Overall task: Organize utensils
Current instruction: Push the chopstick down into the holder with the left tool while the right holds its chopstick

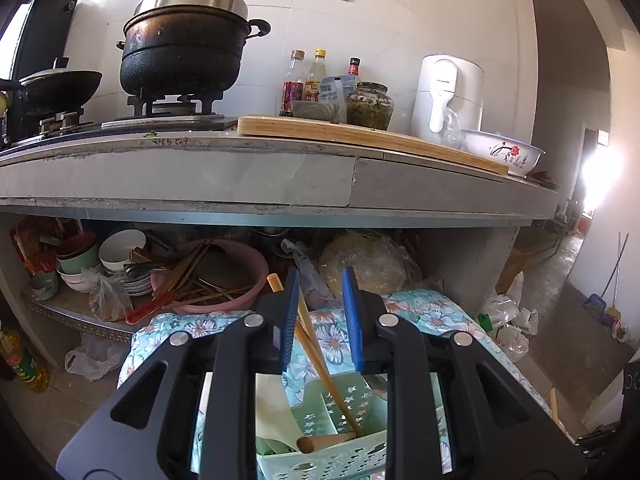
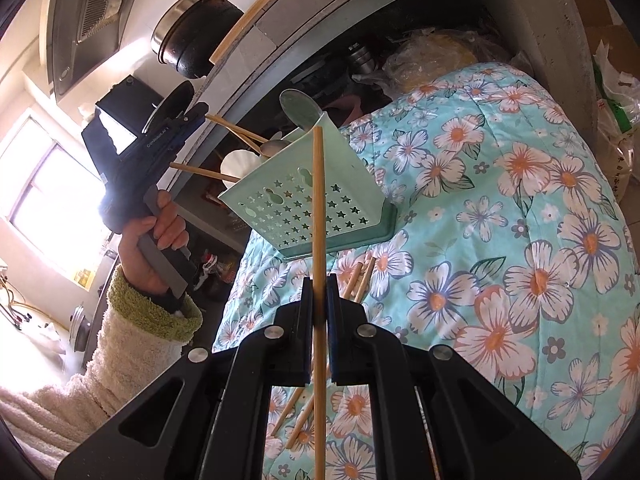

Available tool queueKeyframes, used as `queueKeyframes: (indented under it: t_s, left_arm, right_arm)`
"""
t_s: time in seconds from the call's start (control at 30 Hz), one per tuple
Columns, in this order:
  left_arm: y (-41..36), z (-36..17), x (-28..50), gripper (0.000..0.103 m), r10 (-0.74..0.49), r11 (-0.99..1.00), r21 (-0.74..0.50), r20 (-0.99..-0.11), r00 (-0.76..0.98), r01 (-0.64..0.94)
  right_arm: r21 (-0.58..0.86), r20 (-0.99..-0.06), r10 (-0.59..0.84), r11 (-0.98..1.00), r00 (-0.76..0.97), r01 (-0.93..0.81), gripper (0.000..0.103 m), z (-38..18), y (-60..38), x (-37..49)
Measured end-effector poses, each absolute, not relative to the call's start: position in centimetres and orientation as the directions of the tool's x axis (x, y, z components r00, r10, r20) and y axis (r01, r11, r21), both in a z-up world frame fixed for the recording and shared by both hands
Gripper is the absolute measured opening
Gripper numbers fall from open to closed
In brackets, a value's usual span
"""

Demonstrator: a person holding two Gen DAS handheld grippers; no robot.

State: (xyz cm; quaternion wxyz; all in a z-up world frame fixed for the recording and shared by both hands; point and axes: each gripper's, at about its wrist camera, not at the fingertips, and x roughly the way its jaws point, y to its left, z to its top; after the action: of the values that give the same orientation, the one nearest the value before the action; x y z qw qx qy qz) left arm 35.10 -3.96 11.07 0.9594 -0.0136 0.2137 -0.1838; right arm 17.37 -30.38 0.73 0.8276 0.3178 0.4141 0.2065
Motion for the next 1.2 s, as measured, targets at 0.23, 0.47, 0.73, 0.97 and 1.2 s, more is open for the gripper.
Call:
queueKeyframes:
  t_s: [0.23,0.47,0.73,0.97,1.2]
  left_arm:
    - [-4.3,11.3,36.0,0.021,-0.34,0.937,-0.066,-0.396,0.853,0.343]
    - [-4.2,10.9,37.8,0.021,-0.34,0.938,-0.091,-0.425,0.839,0.334]
    - [-3.6,9.8,38.3,0.02,-0.393,0.919,-0.158,-0.451,0.801,0.362]
    - [-4.1,8.7,38.3,0.006,-0.386,0.921,-0.156,-0.478,0.789,0.356]
    - [-3.5,12.8,35.5,0.005,-0.413,0.911,-0.166,-0.374,0.83,0.378]
  right_arm:
    - [0.7,-0.56,0.609,0.71,0.561,-0.073,0.007,0.2,-30.3,18.0]
    - [0.699,-0.566,0.611,0.712,0.553,-0.071,0.007,0.0,-30.1,18.4]
    - [0.7,-0.571,0.613,0.711,0.546,-0.067,0.007,-0.2,-30.0,18.8]
    - [0.698,-0.573,0.613,0.713,0.544,-0.068,0.007,-0.1,-29.9,19.0]
    - [0.694,-0.577,0.606,0.718,0.548,-0.063,0.007,0.0,-30.2,18.9]
